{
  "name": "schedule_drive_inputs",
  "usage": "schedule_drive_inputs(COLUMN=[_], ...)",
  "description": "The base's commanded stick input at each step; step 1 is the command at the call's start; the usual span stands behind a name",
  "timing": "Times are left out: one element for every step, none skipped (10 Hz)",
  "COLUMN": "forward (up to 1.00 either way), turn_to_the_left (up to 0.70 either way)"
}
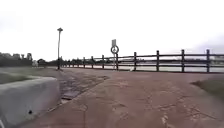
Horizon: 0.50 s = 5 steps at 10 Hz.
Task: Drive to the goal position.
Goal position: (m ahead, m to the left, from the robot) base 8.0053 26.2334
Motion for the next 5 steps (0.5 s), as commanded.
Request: schedule_drive_inputs(forward=[1.0,1.0,1.0,1.0,1.0], turn_to_the_left=[0.0,0.0,0.0,0.0,0.0])
